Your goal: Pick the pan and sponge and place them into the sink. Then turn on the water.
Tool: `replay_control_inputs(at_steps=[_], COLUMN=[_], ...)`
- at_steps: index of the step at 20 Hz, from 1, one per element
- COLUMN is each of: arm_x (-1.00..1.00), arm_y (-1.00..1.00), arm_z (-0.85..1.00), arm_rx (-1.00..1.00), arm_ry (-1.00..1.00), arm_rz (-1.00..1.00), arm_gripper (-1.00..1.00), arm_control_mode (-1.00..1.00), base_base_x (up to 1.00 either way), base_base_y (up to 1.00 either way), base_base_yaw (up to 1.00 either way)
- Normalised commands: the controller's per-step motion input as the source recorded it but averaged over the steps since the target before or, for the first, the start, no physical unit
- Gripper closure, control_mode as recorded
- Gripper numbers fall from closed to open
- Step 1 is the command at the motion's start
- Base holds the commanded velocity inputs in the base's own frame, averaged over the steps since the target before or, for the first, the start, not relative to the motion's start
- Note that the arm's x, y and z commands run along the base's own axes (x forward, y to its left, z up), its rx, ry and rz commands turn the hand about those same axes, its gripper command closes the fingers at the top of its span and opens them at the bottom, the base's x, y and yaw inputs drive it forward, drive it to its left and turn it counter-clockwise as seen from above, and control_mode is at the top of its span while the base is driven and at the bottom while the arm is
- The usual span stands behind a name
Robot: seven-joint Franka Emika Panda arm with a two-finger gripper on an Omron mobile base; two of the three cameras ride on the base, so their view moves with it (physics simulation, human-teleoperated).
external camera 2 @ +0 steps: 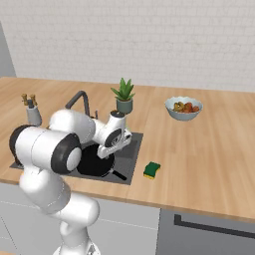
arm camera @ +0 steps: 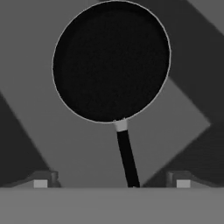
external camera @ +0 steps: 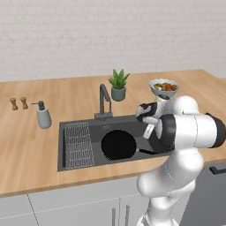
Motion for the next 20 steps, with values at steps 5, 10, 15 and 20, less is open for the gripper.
replay_control_inputs(at_steps=[5, 10, 15, 20], arm_x=[-0.56, -0.53, -0.42, -0.36], arm_y=[-0.11, -0.17, -0.33, -0.65], arm_z=[1.0, 0.88, 0.5, 0.03], arm_rx=[0.05, 0.0, 0.07, 0.16], arm_ry=[-0.06, 0.0, 0.07, 0.06], arm_rz=[-0.31, -0.44, -0.49, -0.32], arm_gripper=[-1.0, -1.0, -1.0, -1.0], arm_control_mode=[-1.0, -1.0, -1.0, -1.0], base_base_x=[0.0, 0.0, 0.0, 0.0], base_base_y=[0.0, 0.0, 0.0, 0.0], base_base_yaw=[0.0, 0.0, 0.0, 0.0])
